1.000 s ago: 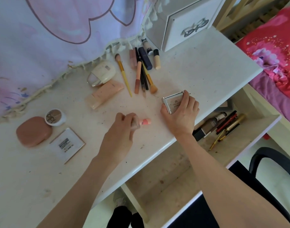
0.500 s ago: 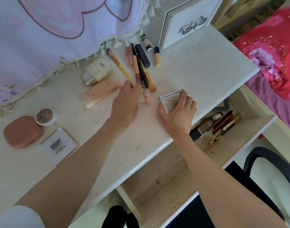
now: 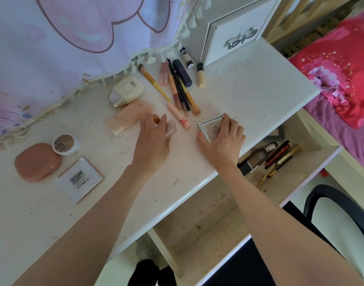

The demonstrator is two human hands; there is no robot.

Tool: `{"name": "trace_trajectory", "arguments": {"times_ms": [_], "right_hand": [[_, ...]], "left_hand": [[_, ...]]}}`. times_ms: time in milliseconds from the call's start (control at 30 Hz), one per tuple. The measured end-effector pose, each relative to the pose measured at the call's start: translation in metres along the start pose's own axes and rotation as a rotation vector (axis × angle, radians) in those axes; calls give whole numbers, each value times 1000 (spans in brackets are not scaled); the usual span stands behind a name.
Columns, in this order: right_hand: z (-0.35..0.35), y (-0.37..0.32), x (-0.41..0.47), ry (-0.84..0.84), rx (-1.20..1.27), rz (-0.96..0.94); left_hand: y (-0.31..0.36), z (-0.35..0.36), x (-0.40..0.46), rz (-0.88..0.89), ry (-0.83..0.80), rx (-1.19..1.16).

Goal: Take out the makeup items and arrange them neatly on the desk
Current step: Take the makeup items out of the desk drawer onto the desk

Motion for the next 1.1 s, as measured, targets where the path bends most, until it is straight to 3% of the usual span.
{"name": "trace_trajectory", "arguments": {"times_ms": [133,300,600,833,1100], "right_hand": [[-2,-12,-6,-119,42,40],[-5,-65,-48,-164,234,-27],[60,-142,-136,-443,239,-150],[87,-159,-165,-344,9,-148],[93,-161,-149,-263,-20,34]], "left_hand": [[-12,-11,-28,-42,9,-145],[-49,-31,-77,-305,45,-525],[-144,-64,-157,-589,194,-498],[-222,-57,-228,-899,180,-494],[-234,-52,-220,-836,180,-421]]}}
Point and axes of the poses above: each hand's wrist, its own x-axis towards the middle knuckle, its own z-axis out of the palm, y = z × x, the point moved 7 cm from there along x, towards the middle knuckle, and after that the axes turned 13 degrees about x, right-handed, at the moved point
